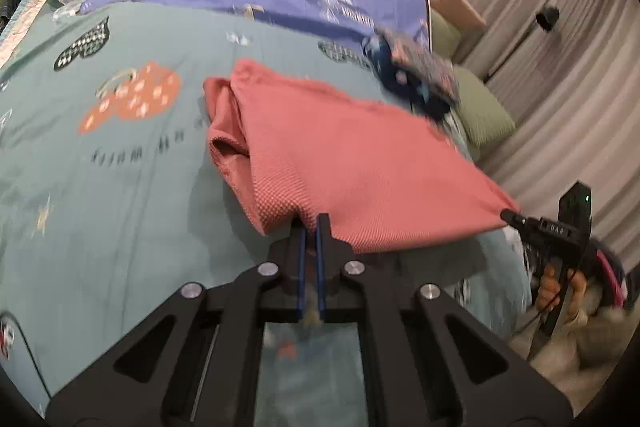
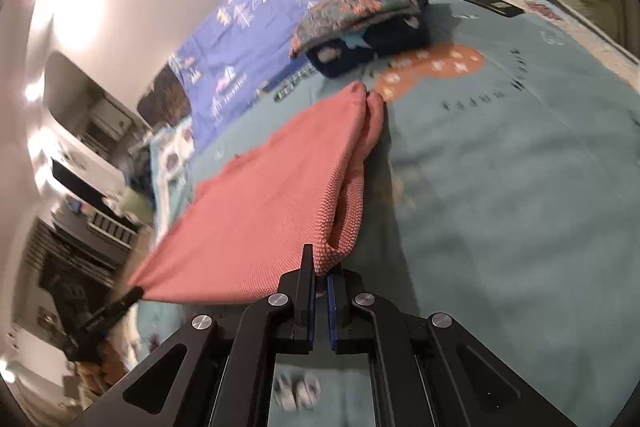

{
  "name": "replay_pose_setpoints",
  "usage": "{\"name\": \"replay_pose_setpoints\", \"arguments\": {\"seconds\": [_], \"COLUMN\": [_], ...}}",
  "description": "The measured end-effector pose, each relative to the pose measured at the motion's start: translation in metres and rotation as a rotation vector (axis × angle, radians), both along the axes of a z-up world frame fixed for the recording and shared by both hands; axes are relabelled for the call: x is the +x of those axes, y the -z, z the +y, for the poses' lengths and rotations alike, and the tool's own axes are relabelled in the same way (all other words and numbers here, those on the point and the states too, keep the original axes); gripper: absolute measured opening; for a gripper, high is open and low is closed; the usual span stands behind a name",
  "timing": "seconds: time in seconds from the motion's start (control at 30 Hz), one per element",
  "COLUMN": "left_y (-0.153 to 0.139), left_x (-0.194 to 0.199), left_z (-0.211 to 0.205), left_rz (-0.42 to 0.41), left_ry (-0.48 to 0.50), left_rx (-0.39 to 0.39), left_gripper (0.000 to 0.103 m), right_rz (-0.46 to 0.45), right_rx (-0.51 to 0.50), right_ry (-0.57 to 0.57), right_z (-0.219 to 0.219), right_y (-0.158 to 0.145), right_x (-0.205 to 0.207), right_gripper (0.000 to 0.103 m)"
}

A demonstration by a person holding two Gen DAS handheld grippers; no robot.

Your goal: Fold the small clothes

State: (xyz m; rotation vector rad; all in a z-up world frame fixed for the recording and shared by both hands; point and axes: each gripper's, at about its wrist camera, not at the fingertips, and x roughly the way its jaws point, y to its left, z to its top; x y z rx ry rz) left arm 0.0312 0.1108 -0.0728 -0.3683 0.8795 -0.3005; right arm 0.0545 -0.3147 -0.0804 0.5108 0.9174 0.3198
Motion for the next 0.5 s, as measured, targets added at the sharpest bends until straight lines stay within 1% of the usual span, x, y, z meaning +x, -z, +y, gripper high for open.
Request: {"name": "replay_pose_setpoints", "arguments": {"seconds": [0.07, 0.17, 0.2, 0.27, 0.3, 0.37, 0.4, 0.43, 0.47, 0.5], "left_y": [0.008, 0.022, 0.026, 0.028, 0.026, 0.015, 0.008, -0.003, -0.01, -0.017], "left_x": [-0.017, -0.035, -0.039, -0.043, -0.044, -0.045, -0.043, -0.038, -0.033, -0.025], "left_z": [-0.001, 0.002, 0.004, 0.008, 0.011, 0.017, 0.015, 0.01, 0.006, -0.001], "left_rz": [0.034, 0.082, 0.09, 0.098, 0.094, 0.046, 0.016, -0.032, -0.067, -0.104], "left_ry": [0.007, 0.002, -0.01, -0.052, -0.073, -0.116, -0.117, -0.099, -0.081, -0.058], "left_rx": [0.008, 0.024, 0.053, 0.107, 0.122, 0.15, 0.166, 0.184, 0.188, 0.185], "left_gripper": [0.005, 0.002, 0.002, 0.003, 0.003, 0.003, 0.003, 0.003, 0.003, 0.003], "right_rz": [0.035, 0.118, 0.159, 0.202, 0.199, 0.189, 0.156, 0.12, 0.082, 0.054], "right_rx": [-0.021, -0.025, -0.088, -0.214, -0.212, -0.19, -0.215, -0.262, -0.304, -0.32], "right_ry": [0.0, 0.024, 0.038, 0.072, 0.094, 0.136, 0.157, 0.164, 0.152, 0.132], "right_z": [0.0, -0.006, -0.007, -0.007, -0.012, -0.021, -0.022, -0.019, -0.013, -0.006], "right_y": [0.008, 0.03, 0.04, 0.048, 0.048, 0.039, 0.03, 0.021, 0.012, 0.006], "right_x": [-0.019, -0.042, -0.048, -0.054, -0.056, -0.055, -0.053, -0.049, -0.044, -0.041], "right_gripper": [0.003, 0.003, 0.003, 0.002, 0.004, 0.006, 0.007, 0.007, 0.008, 0.008]}}
